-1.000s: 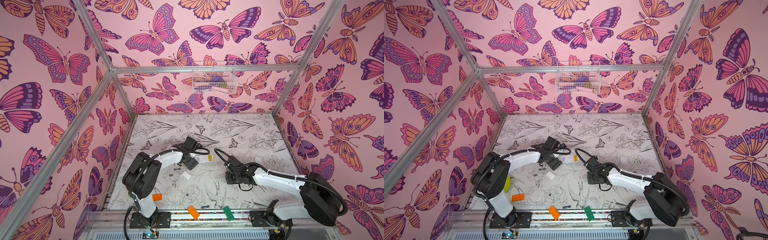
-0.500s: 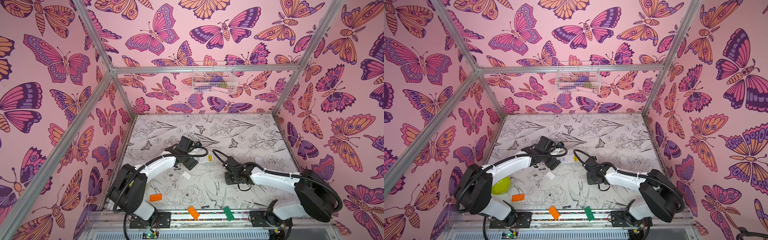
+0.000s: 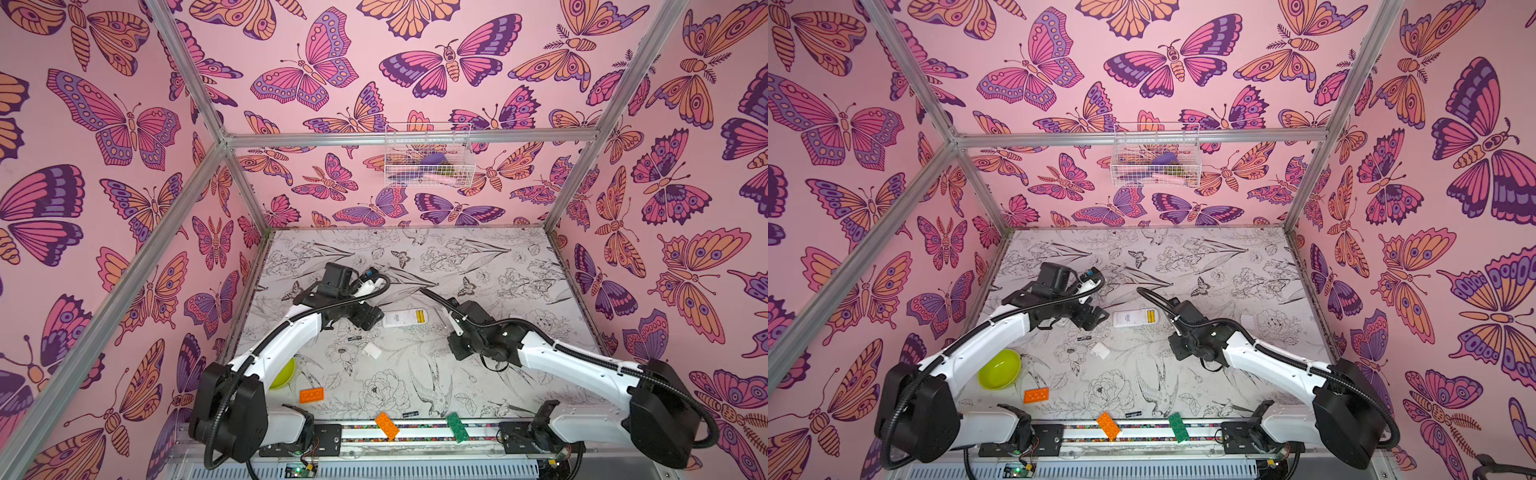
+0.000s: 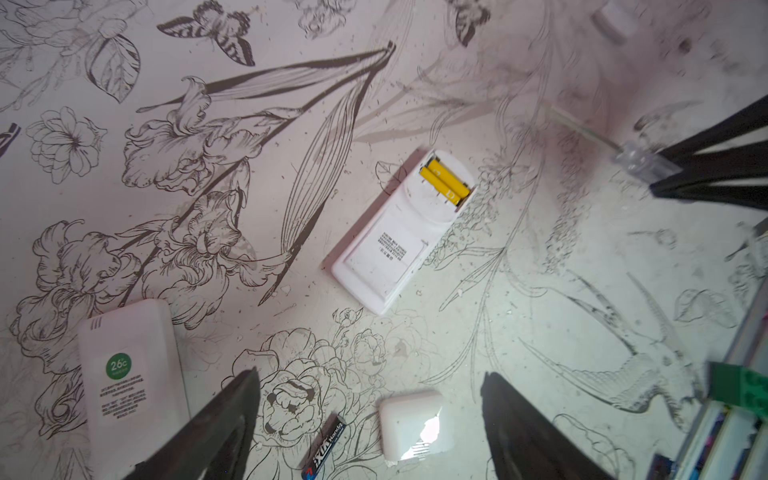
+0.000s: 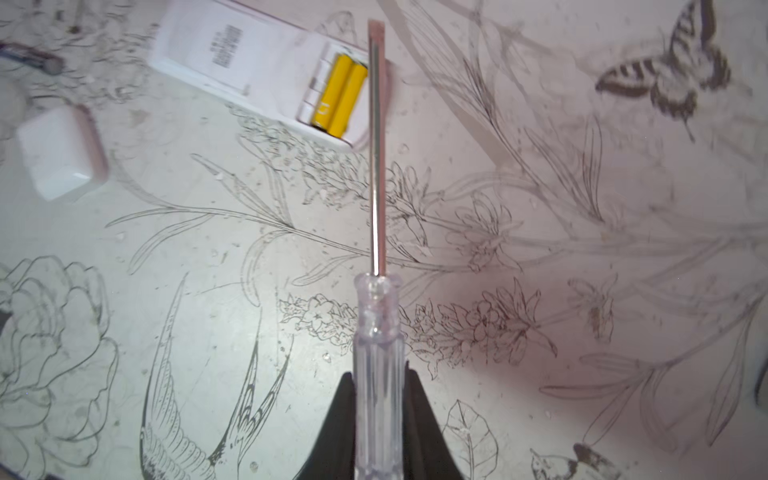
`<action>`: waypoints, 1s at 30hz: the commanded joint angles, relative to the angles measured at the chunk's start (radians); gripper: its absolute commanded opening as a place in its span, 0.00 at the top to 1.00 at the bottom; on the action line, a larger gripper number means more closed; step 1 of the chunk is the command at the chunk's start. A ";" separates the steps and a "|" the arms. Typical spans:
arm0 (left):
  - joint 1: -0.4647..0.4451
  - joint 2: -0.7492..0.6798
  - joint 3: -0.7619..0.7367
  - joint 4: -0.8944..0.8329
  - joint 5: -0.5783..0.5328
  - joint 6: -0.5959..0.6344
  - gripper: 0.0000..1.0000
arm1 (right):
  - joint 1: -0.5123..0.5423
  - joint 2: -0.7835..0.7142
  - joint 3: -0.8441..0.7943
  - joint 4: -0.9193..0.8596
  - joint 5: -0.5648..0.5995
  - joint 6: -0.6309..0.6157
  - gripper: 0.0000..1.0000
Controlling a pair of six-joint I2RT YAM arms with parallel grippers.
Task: Unload the batteries from the remote control
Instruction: 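Lift the screwdriver with the right gripper toward the left gripper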
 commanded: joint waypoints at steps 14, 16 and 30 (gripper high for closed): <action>0.143 -0.102 -0.052 -0.008 0.609 -0.155 0.20 | 0.029 -0.053 -0.048 0.275 -0.153 -0.556 1.00; 0.143 -0.098 -0.071 0.038 0.625 -0.205 0.20 | 0.040 -0.059 -0.063 0.311 -0.100 -0.628 1.00; 0.114 -0.055 -0.152 0.272 0.598 -0.536 0.30 | 0.164 -0.059 -0.141 0.593 0.245 -1.033 1.00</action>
